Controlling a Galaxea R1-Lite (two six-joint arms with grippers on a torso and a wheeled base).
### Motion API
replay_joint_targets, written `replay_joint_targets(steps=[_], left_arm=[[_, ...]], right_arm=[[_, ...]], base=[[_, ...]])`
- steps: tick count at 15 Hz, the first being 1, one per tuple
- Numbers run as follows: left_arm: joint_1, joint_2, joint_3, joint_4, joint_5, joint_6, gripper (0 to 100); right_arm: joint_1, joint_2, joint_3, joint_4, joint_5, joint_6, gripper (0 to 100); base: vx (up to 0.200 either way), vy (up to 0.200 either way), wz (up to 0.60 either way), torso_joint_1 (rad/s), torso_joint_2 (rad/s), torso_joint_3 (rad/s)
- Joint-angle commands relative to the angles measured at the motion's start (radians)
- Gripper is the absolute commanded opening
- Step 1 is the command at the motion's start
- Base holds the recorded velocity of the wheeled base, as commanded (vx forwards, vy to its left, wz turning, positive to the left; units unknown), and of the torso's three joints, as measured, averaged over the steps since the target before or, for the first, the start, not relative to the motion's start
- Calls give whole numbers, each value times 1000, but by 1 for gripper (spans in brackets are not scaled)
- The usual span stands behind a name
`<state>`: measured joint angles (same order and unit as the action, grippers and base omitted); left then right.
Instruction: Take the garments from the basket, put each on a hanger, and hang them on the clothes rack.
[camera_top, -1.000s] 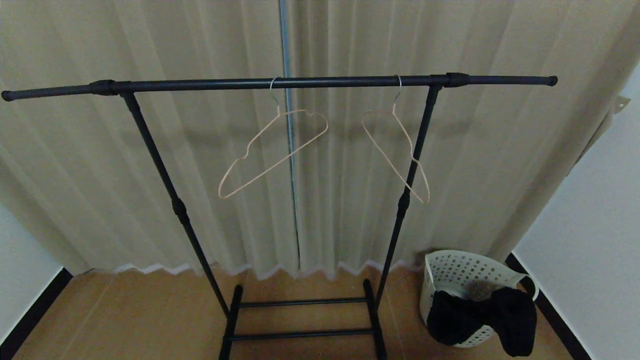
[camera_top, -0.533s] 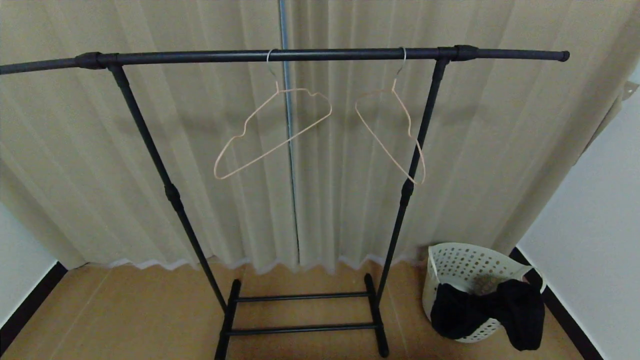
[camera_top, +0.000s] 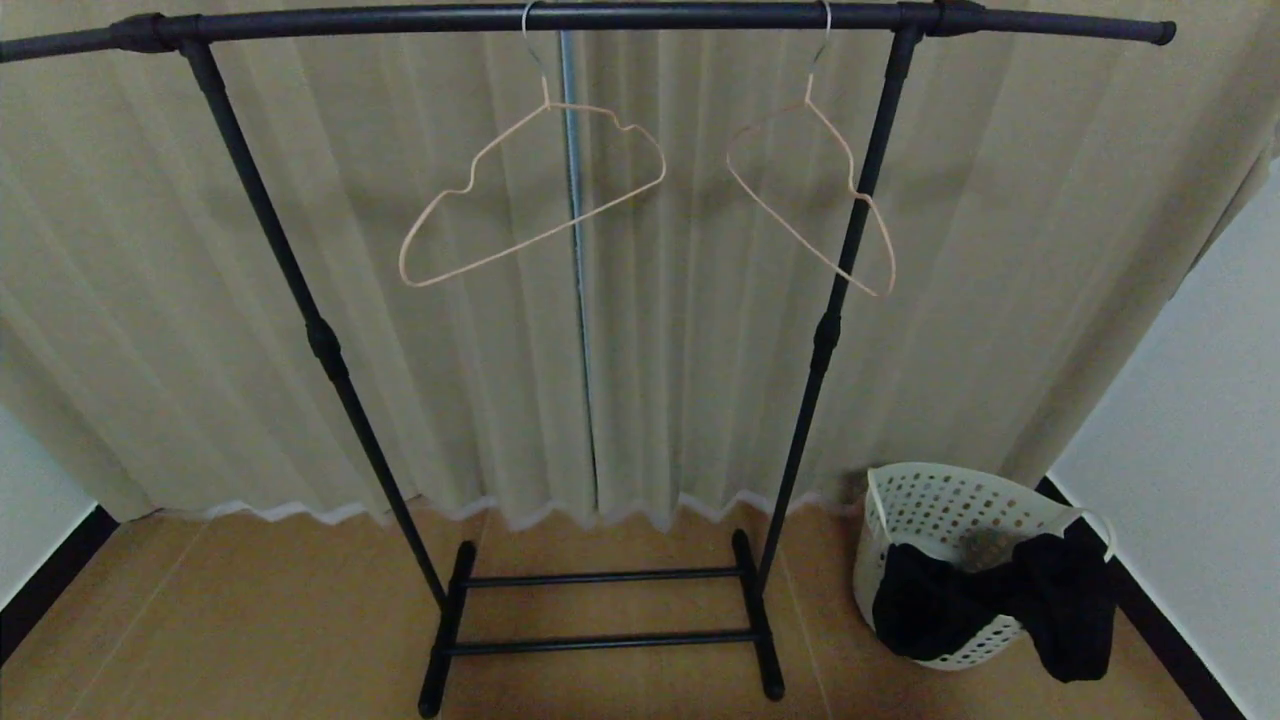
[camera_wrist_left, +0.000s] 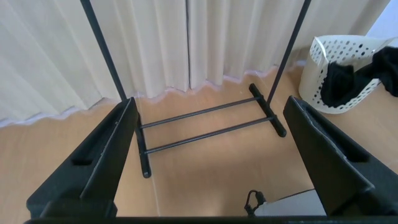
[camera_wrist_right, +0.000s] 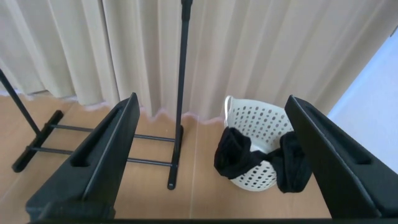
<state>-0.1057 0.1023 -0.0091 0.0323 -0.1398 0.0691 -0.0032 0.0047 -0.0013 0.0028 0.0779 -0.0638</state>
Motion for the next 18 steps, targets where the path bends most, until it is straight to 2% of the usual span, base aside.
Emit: replay_joint_targets(steps=[1, 6, 7, 12, 15, 18], left_arm=[[0, 0, 0, 0, 0, 0, 100], [0, 0, 0, 0, 0, 0, 100], [0, 0, 0, 0, 0, 0, 100], [0, 0, 0, 0, 0, 0, 100], [-2, 2, 0, 0, 0, 0, 100], [0, 2, 0, 0, 0, 0, 100]], right_arm=[[0, 1, 0, 0, 0, -1, 100], [0, 1, 0, 0, 0, -1, 100], [0, 1, 0, 0, 0, -1, 100], [0, 1, 0, 0, 0, -1, 100], [0, 1, 0, 0, 0, -1, 100], [0, 1, 0, 0, 0, -1, 100]], base=[[0, 0, 0, -178, 515, 325], [0, 0, 0, -143, 426, 275], [0, 0, 0, -41, 139, 90], [0, 0, -600, -9, 34, 28], [0, 0, 0, 0, 0, 0], [200, -200, 0, 2, 7, 7]])
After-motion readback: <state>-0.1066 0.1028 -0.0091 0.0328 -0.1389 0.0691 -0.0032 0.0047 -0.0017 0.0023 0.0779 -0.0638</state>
